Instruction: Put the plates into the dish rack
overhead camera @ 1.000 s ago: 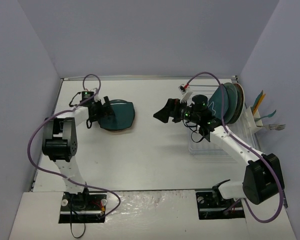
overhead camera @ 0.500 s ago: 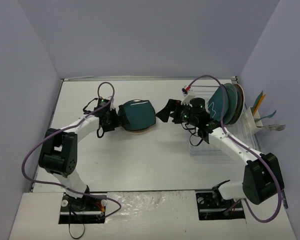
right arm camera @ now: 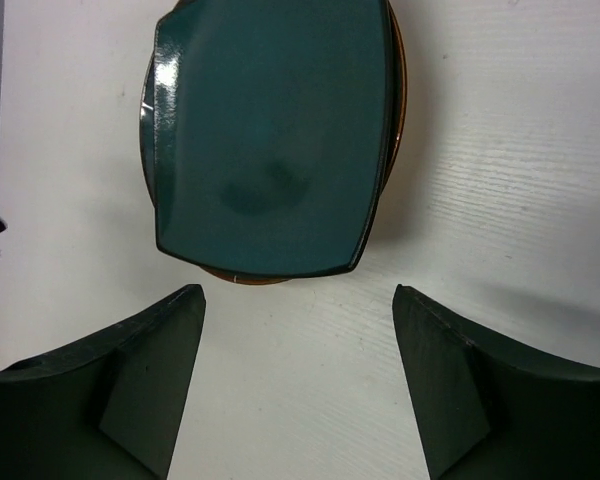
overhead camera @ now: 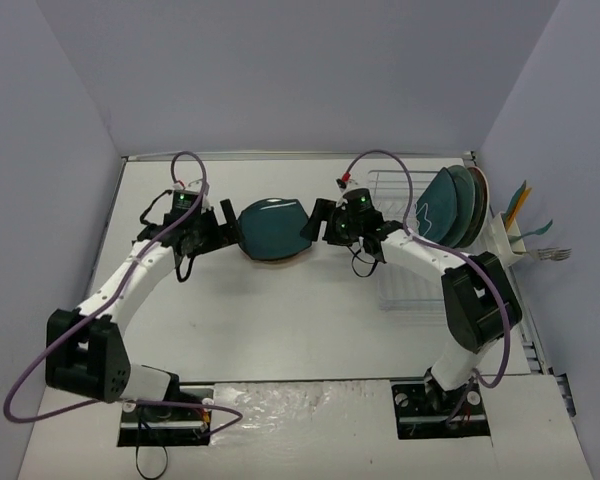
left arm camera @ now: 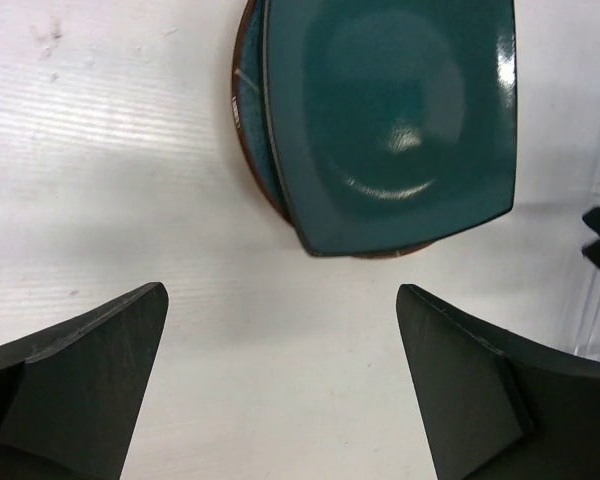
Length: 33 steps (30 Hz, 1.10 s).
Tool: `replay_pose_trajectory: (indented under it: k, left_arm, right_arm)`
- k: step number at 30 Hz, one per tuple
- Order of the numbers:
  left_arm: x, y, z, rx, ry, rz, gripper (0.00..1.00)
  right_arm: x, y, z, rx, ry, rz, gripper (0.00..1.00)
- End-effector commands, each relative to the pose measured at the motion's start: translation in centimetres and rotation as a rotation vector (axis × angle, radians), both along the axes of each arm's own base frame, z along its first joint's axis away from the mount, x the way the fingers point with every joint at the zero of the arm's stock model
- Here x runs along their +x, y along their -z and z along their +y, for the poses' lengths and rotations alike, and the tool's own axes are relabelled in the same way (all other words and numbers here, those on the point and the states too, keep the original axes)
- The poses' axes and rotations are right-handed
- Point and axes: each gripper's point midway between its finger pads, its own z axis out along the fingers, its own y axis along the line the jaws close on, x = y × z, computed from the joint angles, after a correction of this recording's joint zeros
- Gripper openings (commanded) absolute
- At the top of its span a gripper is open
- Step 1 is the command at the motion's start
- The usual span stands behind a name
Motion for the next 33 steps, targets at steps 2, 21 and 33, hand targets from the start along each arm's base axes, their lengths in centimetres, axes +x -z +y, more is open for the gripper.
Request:
replay_pose_trajectory:
  k: [2, 21, 33]
  left_arm:
    - [-3.4, -1.9, 2.8, 0.112, 0.017, -0.081, 0.97]
    - [-7.0, -0.8, 5.7, 0.261, 0.061, -0.109, 0.97]
    - [-6.7, -0.5, 5.8, 0.269, 0.061, -0.114, 0.97]
  right_arm:
    - [2.3, -0.3, 1.9, 0.058, 0.051, -0.007, 0.67]
    - [3.4, 2.7, 2.6, 0.107, 0.112, 0.029, 0.28]
    - [2.4, -0.1, 1.6, 0.127, 0.143, 0.013, 0.0]
